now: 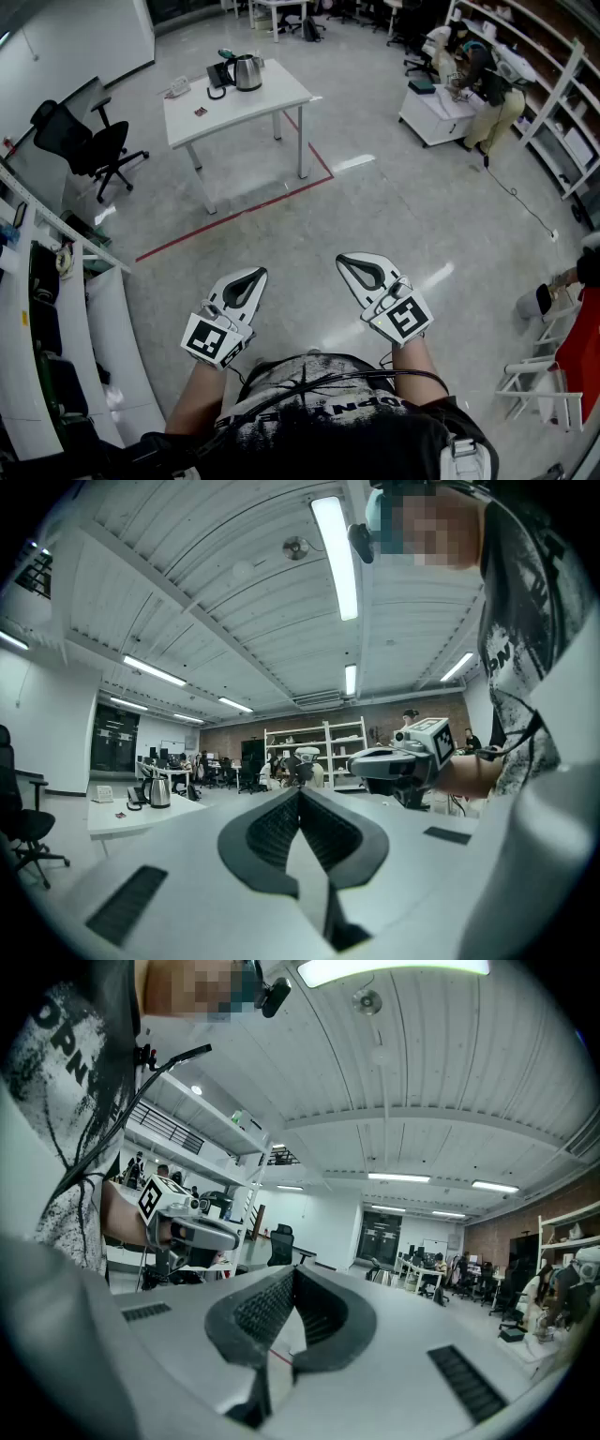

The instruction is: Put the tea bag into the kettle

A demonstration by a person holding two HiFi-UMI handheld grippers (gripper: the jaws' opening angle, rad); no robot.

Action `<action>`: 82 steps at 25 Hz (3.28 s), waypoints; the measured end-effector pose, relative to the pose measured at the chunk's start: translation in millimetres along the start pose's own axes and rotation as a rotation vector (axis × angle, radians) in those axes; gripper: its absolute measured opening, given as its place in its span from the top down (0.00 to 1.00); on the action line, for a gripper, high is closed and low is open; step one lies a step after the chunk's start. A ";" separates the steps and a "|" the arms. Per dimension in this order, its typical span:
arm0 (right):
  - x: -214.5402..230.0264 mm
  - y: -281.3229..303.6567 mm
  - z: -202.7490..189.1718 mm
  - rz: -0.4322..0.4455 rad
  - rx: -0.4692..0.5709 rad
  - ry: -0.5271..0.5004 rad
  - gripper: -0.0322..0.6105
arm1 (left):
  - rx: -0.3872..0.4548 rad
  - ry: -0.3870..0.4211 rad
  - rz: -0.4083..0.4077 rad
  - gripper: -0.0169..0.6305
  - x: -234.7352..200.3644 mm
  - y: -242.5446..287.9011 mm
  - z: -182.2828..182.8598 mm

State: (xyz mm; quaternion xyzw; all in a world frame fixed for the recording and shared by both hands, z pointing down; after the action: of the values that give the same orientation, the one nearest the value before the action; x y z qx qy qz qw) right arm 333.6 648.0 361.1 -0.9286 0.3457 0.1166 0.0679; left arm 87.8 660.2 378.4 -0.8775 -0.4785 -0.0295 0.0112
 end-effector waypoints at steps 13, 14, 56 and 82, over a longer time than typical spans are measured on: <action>13.1 0.6 -4.2 0.006 0.018 0.012 0.94 | -0.008 0.008 0.002 0.96 2.0 13.4 -0.4; 14.2 0.5 -4.4 0.005 0.019 0.026 0.94 | -0.010 0.008 0.003 0.96 2.1 14.2 -0.1; 53.0 13.2 -31.6 0.035 0.049 0.136 0.94 | -0.018 -0.017 0.020 0.96 -11.5 59.3 -25.1; 81.7 243.9 -42.6 0.022 0.026 0.126 0.93 | -0.017 0.000 -0.069 0.96 -236.6 64.6 -22.7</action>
State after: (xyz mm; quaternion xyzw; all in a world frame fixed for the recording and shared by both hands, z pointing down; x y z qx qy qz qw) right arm 240.4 404.7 369.5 -0.9293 0.3610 0.0541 0.0566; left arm 13.3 425.5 386.9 -0.8605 -0.5083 -0.0339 0.0029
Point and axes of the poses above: the fingertips, and each gripper's own axes: y forward along the fingers, x to its right, z out of its top, the point moved 8 cm from there along -y, backward along the fingers, and after that the axes turned 11 degrees about -z, right-handed, at the moved point
